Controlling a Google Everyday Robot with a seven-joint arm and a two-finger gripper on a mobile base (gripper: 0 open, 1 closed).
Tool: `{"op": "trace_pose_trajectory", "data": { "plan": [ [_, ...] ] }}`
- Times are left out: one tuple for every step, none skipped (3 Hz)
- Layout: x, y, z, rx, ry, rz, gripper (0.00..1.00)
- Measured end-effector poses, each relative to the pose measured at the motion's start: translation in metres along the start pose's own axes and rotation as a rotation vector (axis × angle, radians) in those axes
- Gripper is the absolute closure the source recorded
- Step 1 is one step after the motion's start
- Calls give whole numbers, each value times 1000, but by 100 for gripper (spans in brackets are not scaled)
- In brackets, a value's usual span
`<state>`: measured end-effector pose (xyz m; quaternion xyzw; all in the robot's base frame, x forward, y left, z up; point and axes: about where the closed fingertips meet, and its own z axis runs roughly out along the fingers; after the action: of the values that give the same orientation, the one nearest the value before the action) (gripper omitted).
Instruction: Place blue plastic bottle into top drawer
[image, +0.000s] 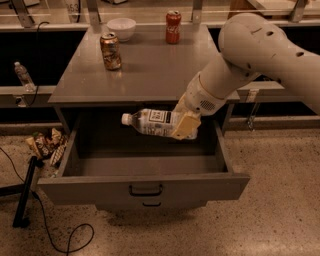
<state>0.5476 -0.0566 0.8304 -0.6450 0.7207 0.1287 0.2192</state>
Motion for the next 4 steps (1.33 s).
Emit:
{"op": "trace_pose_trajectory", "data": {
  "plan": [
    [0, 1, 3, -1, 1, 0, 100],
    [4, 9, 22, -43, -61, 12, 100],
    [10, 22, 57, -78, -138, -48, 100],
    [13, 26, 73, -80, -135, -104, 100]
  ]
}}
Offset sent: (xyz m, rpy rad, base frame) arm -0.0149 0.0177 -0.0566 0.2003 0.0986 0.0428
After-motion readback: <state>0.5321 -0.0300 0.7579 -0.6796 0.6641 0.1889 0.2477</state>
